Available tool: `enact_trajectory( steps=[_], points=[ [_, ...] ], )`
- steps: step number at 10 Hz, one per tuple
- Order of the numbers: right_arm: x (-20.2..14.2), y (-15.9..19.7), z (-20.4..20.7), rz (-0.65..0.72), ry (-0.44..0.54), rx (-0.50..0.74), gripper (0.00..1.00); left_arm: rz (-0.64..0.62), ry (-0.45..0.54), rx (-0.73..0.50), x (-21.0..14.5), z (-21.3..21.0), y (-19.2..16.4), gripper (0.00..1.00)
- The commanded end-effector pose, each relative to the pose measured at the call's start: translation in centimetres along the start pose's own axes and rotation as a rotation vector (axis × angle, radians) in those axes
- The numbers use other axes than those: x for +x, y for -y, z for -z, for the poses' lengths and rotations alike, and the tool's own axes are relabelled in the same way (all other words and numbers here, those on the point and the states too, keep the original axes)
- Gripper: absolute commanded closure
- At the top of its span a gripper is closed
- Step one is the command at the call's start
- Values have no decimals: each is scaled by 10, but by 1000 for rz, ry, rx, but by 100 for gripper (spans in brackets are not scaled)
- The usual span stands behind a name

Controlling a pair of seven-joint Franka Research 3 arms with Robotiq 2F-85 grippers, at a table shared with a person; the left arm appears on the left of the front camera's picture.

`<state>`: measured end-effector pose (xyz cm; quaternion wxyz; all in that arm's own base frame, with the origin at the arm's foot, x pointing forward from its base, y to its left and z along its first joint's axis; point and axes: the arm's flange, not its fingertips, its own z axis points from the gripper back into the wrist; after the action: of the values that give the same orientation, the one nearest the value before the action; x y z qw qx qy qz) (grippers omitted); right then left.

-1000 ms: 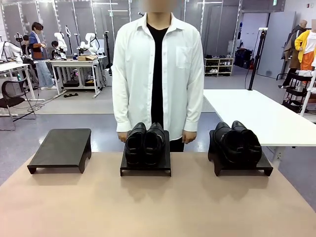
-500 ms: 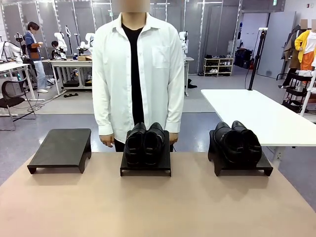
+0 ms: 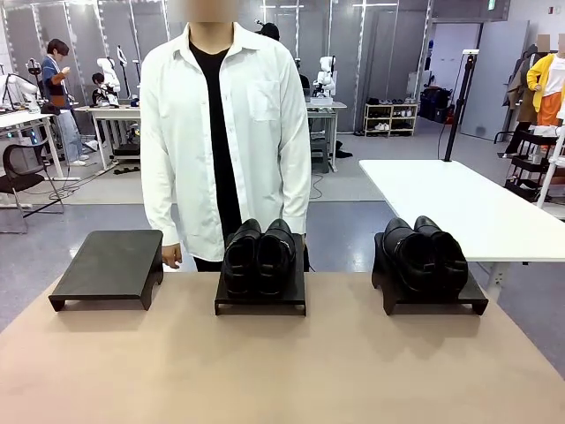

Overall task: Place the shoes on the stand as instructed by the person.
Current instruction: Pick up another pair of Shoes and place it on the Shoes Stand indicated by the person.

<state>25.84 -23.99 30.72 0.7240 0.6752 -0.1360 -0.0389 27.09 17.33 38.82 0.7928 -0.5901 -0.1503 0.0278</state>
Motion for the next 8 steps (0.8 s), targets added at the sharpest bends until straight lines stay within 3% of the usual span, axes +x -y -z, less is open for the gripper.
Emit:
enact_trajectory(
  steps=[1, 8],
  points=[
    [-2, -2, 3, -9, 5, -9, 0, 22, 1, -16, 0, -1, 4, 0],
    [-2, -2, 3, -9, 5, -9, 0, 22, 1, -16, 0, -1, 4, 0]
  ],
)
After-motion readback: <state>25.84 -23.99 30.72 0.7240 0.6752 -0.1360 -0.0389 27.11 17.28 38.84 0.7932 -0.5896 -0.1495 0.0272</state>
